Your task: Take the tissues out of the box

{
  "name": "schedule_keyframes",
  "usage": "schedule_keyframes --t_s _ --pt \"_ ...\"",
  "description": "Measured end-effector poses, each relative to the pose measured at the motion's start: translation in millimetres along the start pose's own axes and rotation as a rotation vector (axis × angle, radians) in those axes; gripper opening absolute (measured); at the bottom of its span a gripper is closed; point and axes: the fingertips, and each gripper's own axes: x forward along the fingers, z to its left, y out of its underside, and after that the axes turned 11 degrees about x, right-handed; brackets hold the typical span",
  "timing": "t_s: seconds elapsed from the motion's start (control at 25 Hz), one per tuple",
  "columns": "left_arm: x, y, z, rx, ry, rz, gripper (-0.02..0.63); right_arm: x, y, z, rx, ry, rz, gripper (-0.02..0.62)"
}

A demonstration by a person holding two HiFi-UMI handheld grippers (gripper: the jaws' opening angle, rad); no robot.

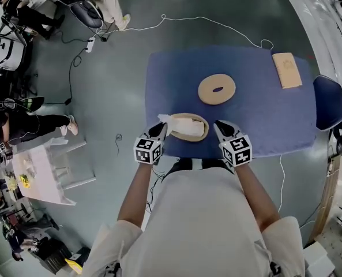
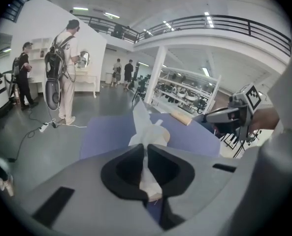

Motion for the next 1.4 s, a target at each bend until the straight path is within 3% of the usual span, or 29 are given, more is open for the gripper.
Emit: schedule_keyframes --t_s 0.36,0.64,1.4 --pt "-69.8 -61.8 17.1 -0.056 -0.092 -0.190 0.028 -11.8 -49.8 24.7 -0.074 -0.049 -0.051 0.044" --pt "-120.1 -92.5 24.2 -0.080 -0.155 -0.292 0.029 -33.2 -89.8 48.3 -0.137 -0.090 -0.106 0.044" --pt "-256.5 -185.6 38.3 0.021 -0.315 -0.534 0.029 -113.3 -213.7 147.4 -0.298 -0.226 -0.377 0.044"
